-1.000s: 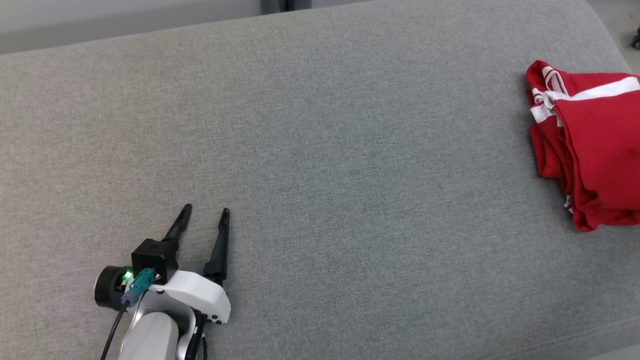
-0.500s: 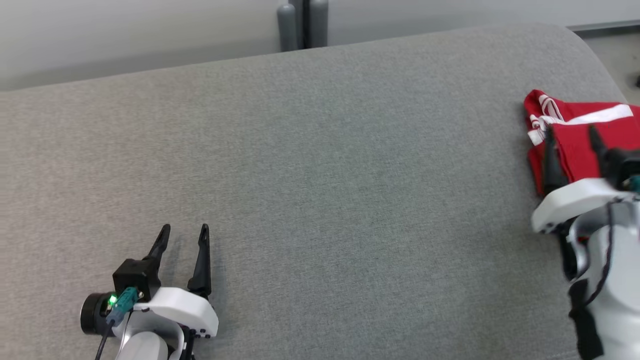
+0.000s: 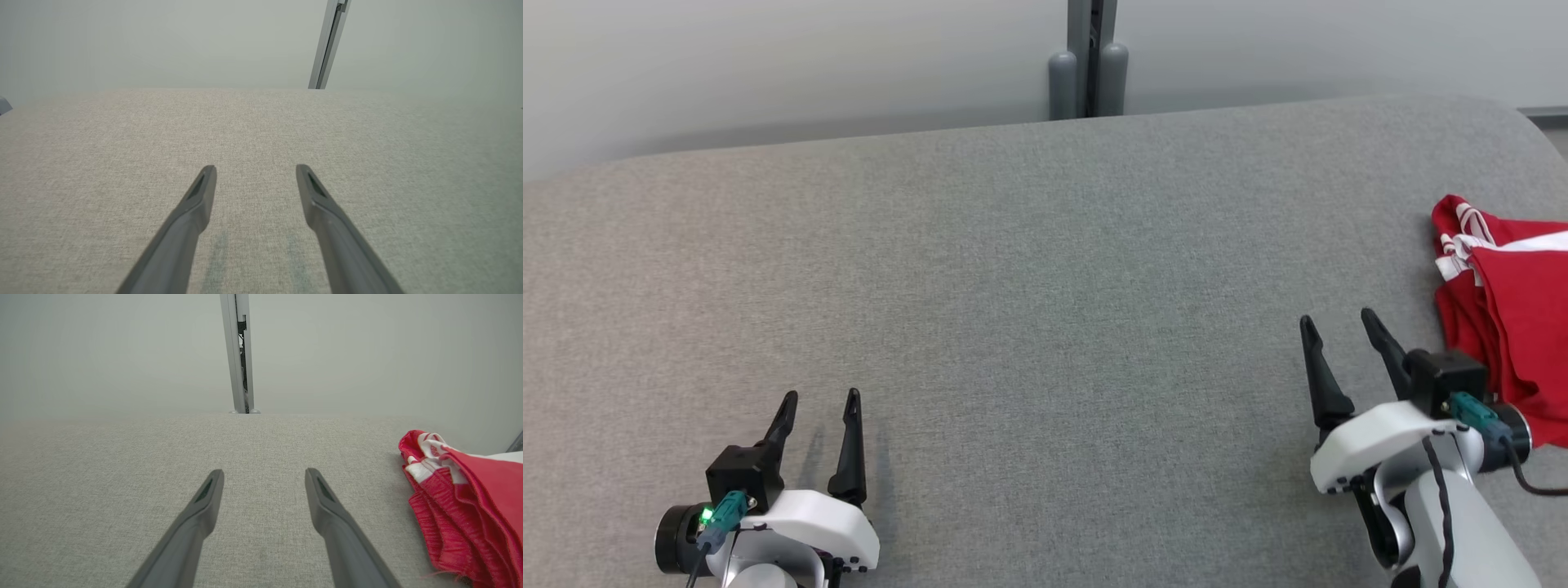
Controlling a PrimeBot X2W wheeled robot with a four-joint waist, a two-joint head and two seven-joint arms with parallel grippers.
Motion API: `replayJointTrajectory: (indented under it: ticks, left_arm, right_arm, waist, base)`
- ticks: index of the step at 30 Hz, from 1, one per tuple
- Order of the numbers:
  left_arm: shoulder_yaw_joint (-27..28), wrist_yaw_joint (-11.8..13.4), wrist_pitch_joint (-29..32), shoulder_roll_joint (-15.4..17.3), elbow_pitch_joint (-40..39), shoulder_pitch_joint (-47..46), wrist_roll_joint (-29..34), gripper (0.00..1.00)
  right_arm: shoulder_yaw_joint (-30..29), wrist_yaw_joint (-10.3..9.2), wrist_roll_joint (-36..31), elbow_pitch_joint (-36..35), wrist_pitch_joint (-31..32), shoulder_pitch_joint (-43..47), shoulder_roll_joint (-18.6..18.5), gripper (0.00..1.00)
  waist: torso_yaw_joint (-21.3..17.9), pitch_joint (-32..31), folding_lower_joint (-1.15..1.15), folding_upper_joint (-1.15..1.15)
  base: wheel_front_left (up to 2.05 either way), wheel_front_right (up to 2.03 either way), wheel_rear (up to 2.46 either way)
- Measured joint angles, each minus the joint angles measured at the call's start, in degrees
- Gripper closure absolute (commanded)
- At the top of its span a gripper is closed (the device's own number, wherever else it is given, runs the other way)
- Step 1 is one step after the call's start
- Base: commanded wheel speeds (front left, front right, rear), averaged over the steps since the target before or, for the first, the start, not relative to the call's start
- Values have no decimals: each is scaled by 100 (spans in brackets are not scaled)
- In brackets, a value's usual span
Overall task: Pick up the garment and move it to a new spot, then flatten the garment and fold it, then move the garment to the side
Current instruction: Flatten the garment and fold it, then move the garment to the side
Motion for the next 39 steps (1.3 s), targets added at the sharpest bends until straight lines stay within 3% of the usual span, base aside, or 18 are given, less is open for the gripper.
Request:
replayJointTrajectory:
  ticks: [12,39]
  left_arm:
    - [46,231,0,-1,-62,118,-35,0]
    - [85,240,0,-1,-60,113,3,0]
  right_arm:
    - [169,0,309,-304,-1,509,-4,0]
    - [249,0,381,-293,-1,546,-1,0]
  waist:
    - [192,-245,0,0]
    - [167,-37,0,0]
  base:
    - [0,0,0]
    - [0,0,0]
